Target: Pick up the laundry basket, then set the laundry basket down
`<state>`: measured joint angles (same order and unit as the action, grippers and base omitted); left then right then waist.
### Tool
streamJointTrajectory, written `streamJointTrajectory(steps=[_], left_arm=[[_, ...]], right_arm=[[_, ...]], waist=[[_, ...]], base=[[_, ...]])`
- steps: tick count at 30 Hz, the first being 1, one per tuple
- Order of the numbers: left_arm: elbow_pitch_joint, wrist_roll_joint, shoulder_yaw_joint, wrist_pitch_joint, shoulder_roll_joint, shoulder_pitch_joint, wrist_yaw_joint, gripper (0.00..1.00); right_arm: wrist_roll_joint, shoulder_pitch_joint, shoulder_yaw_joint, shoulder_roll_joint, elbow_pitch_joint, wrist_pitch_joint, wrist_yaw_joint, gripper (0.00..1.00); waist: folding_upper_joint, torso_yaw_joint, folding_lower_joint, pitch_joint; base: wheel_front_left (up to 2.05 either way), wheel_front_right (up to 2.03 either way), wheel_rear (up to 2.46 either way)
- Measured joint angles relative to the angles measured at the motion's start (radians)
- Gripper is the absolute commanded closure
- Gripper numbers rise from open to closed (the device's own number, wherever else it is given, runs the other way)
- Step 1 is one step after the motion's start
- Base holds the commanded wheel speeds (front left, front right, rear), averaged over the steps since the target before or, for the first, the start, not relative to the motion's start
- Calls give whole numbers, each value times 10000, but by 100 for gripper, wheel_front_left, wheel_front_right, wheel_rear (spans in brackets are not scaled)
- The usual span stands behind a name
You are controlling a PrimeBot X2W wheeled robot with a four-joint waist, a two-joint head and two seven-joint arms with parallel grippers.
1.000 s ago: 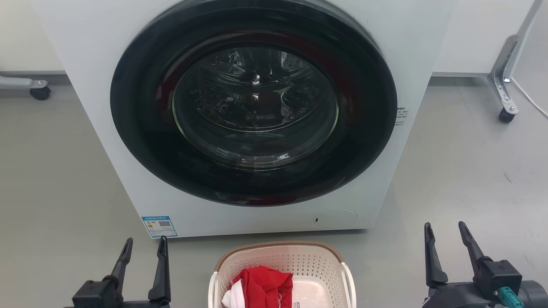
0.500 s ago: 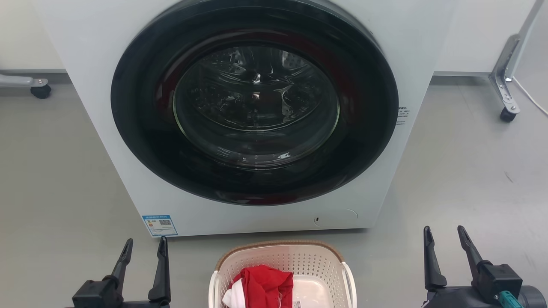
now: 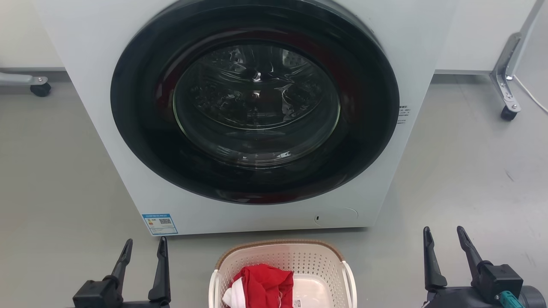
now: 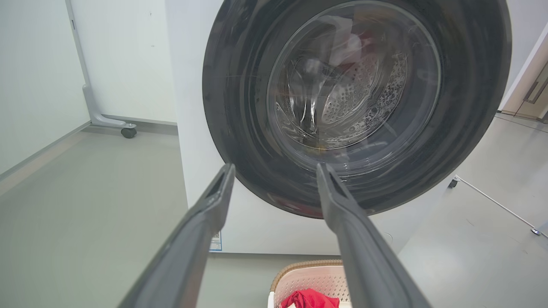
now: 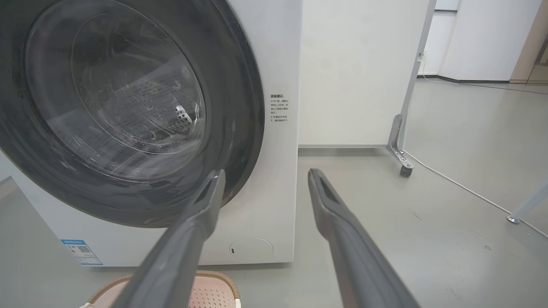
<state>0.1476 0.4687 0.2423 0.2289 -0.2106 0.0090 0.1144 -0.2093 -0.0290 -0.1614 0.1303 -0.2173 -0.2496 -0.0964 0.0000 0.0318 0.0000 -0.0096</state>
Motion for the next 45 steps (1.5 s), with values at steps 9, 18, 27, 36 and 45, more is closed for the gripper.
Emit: streamJointTrajectory(steps=[9,18,27,36,45], left_arm=[[-38,-38,42,-56,-6,0,0,0],[-71,-50,171,-173,-12,-511,-102,0],[355,-33,194,-316,25,-1430,-284,0],[1024,-21,249,-485,146,-2576,-541,0],[1946,79,353,-779,270,-4204,-976,0]], right_arm=[[75,7,10,-35,35,0,123,0],[123,-375,-25,-102,-59,0,234,0],[176,-1283,21,-136,-370,0,274,0],[265,-2335,36,-136,-698,-2,351,0],[401,-3661,-10,-138,-1204,-42,437,0]], waist=[[0,5,0,206],[0,5,1,1073],[1,13,2,2282],[1,-12,3,3589],[1,4,3,5081]], base=[[0,0,0],[0,0,0],[0,0,0],[0,0,0],[0,0,0]])
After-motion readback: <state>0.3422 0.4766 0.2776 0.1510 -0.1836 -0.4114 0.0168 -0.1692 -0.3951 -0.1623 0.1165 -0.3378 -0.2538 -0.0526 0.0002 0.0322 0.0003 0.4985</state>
